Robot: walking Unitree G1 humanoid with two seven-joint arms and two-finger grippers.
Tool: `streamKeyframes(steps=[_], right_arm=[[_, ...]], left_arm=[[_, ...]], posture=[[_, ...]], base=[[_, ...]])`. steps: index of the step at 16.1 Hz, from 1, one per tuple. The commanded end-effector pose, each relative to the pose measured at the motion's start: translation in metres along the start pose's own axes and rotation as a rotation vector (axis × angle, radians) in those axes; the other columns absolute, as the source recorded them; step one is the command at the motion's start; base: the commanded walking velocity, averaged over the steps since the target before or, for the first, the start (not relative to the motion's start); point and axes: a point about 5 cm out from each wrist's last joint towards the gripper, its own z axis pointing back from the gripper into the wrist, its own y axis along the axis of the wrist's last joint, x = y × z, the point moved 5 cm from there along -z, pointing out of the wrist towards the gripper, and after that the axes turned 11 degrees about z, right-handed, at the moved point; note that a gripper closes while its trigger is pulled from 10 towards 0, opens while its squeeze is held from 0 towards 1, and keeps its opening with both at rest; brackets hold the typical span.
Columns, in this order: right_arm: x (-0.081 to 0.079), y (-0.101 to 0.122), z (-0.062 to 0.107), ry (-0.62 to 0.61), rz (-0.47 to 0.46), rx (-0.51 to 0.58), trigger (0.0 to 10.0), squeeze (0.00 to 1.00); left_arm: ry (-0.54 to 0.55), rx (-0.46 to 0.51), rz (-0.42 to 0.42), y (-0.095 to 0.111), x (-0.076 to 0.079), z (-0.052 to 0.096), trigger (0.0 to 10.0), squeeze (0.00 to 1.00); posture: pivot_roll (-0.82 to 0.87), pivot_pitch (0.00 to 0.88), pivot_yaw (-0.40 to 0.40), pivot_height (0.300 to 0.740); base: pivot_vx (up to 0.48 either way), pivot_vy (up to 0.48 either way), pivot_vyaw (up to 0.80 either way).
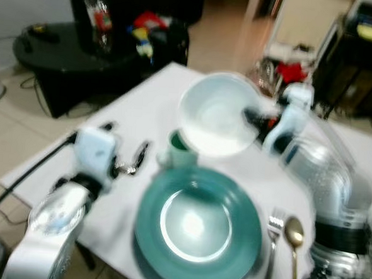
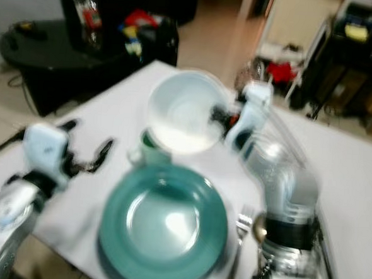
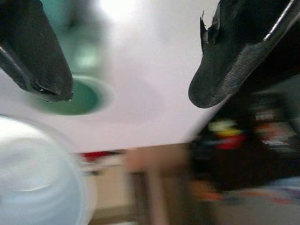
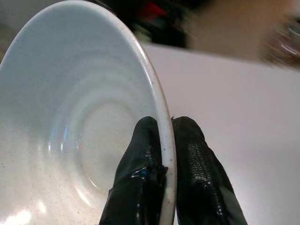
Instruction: Setting the table
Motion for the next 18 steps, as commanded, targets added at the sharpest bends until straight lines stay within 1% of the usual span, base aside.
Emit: streamKeyframes(steps=[1, 2, 3, 5, 6, 7, 8, 9, 11, 12, 13, 15, 18], right_arm=[[0.010, -0.006, -0.004, -0.030, -0.009, -0.054, 10.0, 0.00], [0.014, -0.008, -0.009, -0.027, -0.031, -0.108, 10.0, 0.00], [0.025, -0.013, -0.018, -0.034, -0.071, -0.180, 10.0, 0.00], [0.035, -0.017, -0.030, -0.021, -0.177, -0.234, 10.0, 0.00], [0.038, -0.018, -0.032, -0.019, -0.199, -0.245, 10.0, 0.00], [0.041, -0.019, -0.037, -0.016, -0.253, -0.264, 10.0, 0.00], [0.042, -0.020, -0.039, -0.015, -0.272, -0.272, 10.0, 0.00], [0.044, -0.026, -0.042, -0.014, -0.315, -0.308, 10.0, 0.00], [0.039, -0.034, -0.043, 0.012, -0.324, -0.354, 10.0, 0.00], [0.037, -0.040, -0.043, 0.021, -0.311, -0.390, 10.0, 0.00], [0.032, -0.044, -0.043, 0.047, -0.315, -0.417, 10.0, 0.00], [0.029, -0.045, -0.045, 0.057, -0.328, -0.420, 10.0, 0.00], [0.028, -0.049, -0.047, 0.047, -0.341, -0.416, 10.0, 0.00]], left_arm=[[-0.062, 0.005, 0.004, 0.007, 0.006, 0.000, 10.0, 0.00], [-0.122, 0.004, 0.027, 0.010, 0.014, 0.000, 10.0, 0.00], [-0.220, -0.022, 0.046, 0.013, 0.026, 0.001, 10.0, 0.00], [-0.339, -0.051, 0.053, 0.017, 0.041, 0.003, 10.0, 0.00], [-0.366, -0.061, 0.046, 0.017, 0.044, 0.003, 10.0, 0.00], [-0.410, -0.079, 0.043, 0.018, 0.048, 0.005, 10.0, 0.00], [-0.429, -0.091, 0.040, 0.018, 0.050, 0.006, 10.0, 0.00], [-0.469, -0.136, 0.031, 0.015, 0.054, 0.009, 10.0, 0.00], [-0.497, -0.197, 0.002, 0.006, 0.057, 0.013, 10.0, 0.00], [-0.502, -0.218, -0.001, 0.002, 0.058, 0.015, 10.0, 0.00], [-0.506, -0.224, 0.010, 0.002, 0.059, 0.016, 10.0, 0.00], [-0.512, -0.224, 0.016, 0.002, 0.061, 0.015, 10.0, 0.00], [-0.529, -0.220, 0.030, 0.005, 0.065, 0.014, 10.0, 0.00]], posture=[[0.06, 0.000, -0.038, 0.740], [0.06, 0.000, -0.033, 0.740], [0.06, 0.000, -0.029, 0.740], [0.06, 0.000, -0.027, 0.740], [0.06, 0.000, -0.027, 0.740], [0.06, 0.000, -0.028, 0.740], [0.06, 0.000, -0.028, 0.740], [0.07, 0.000, -0.033, 0.740], [0.07, 0.000, -0.040, 0.740], [0.07, 0.000, -0.042, 0.740], [0.07, 0.000, -0.043, 0.740], [0.07, 0.000, -0.044, 0.740], [0.07, 0.000, -0.039, 0.740]], base=[[0.000, 0.000, 0.00], [0.000, 0.000, 0.00], [0.000, 0.000, 0.00], [0.000, 0.000, 0.00], [0.000, 0.000, 0.00], [0.000, 0.000, 0.00], [0.000, 0.000, 0.00], [0.000, 0.000, 0.00], [0.000, 0.000, 0.00], [0.000, 0.000, 0.00], [0.000, 0.000, 0.00], [0.000, 0.000, 0.00], [0.000, 0.000, 0.00]])
